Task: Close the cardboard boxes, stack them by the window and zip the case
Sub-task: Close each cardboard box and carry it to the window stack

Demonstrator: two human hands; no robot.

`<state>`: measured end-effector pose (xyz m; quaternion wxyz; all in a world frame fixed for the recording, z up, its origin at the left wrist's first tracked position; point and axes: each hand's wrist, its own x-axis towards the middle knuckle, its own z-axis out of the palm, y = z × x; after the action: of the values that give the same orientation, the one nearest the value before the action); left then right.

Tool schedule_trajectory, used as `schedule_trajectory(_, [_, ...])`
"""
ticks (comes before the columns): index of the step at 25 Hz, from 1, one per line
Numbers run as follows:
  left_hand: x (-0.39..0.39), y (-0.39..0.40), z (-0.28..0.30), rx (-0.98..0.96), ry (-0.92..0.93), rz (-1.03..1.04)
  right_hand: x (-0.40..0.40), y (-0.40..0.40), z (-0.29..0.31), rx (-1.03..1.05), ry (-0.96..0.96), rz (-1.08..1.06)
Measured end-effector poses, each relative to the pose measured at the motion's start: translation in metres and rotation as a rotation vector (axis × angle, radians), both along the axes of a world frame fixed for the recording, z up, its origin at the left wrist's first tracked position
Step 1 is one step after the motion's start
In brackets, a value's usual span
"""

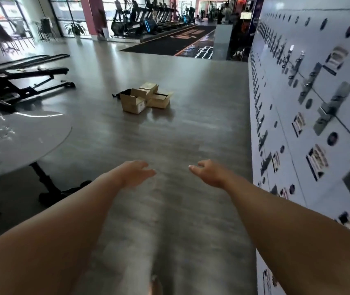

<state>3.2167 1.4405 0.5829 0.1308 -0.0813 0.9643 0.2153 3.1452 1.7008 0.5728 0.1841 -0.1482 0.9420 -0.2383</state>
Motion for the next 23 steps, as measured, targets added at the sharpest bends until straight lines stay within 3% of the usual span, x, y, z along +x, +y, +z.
schedule_trajectory(12, [-0.356, -0.093, -0.008, 0.023, 0.008, -0.085, -0.33, -0.075, 0.009, 0.052, 0.007, -0.062])
schedule_trajectory(23, [-0.704, -0.128, -0.01, -0.019, -0.036, 0.01, -0.707, -0.097, 0.003, 0.023, 0.031, -0.032])
